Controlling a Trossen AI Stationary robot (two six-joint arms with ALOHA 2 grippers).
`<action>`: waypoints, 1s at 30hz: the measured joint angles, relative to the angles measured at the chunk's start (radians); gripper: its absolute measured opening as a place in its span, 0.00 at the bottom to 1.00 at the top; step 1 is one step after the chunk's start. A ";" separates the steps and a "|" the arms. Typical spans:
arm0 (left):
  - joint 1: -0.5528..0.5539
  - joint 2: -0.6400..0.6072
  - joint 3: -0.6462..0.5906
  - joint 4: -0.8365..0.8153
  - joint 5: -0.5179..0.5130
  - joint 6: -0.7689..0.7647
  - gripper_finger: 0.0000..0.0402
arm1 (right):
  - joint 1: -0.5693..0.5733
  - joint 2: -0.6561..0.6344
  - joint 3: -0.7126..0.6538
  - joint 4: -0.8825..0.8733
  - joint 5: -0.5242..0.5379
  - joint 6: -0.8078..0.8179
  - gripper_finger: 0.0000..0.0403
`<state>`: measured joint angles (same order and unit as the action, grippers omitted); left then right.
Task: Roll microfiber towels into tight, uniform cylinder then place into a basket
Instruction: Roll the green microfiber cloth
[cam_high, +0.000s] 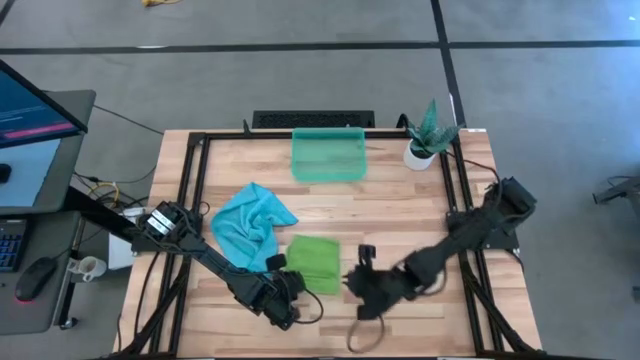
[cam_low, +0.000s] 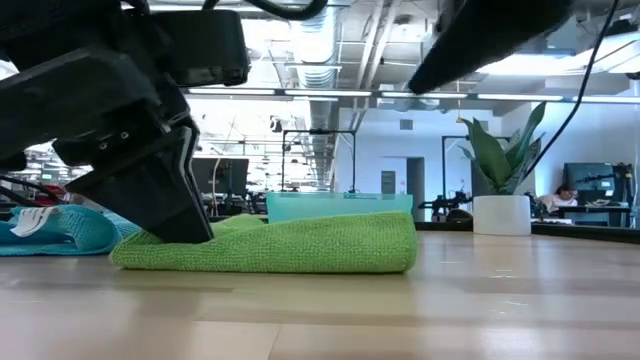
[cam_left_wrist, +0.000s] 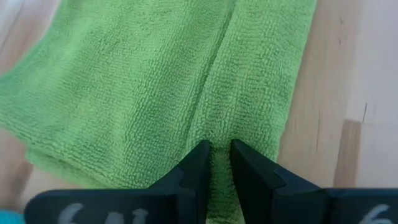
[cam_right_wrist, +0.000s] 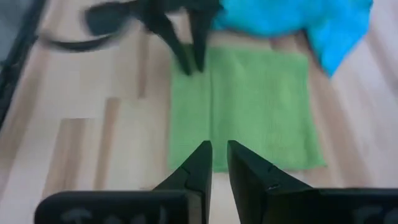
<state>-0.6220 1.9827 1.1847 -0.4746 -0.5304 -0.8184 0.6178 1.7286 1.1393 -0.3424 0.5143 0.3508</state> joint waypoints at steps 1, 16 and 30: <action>0.000 0.000 0.000 0.001 0.000 -0.028 0.15 | 0.020 0.000 0.000 -0.003 0.019 -0.030 0.19; 0.032 0.000 0.000 0.020 0.005 -0.120 0.15 | 0.050 0.158 -0.001 0.118 0.006 -0.358 0.25; 0.040 -0.002 0.001 0.018 0.032 -0.118 0.15 | -0.036 0.193 -0.002 0.134 -0.082 -0.396 0.57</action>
<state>-0.5819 1.9804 1.1861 -0.4569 -0.4984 -0.9360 0.5822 1.9220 1.1369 -0.2082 0.4327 -0.0454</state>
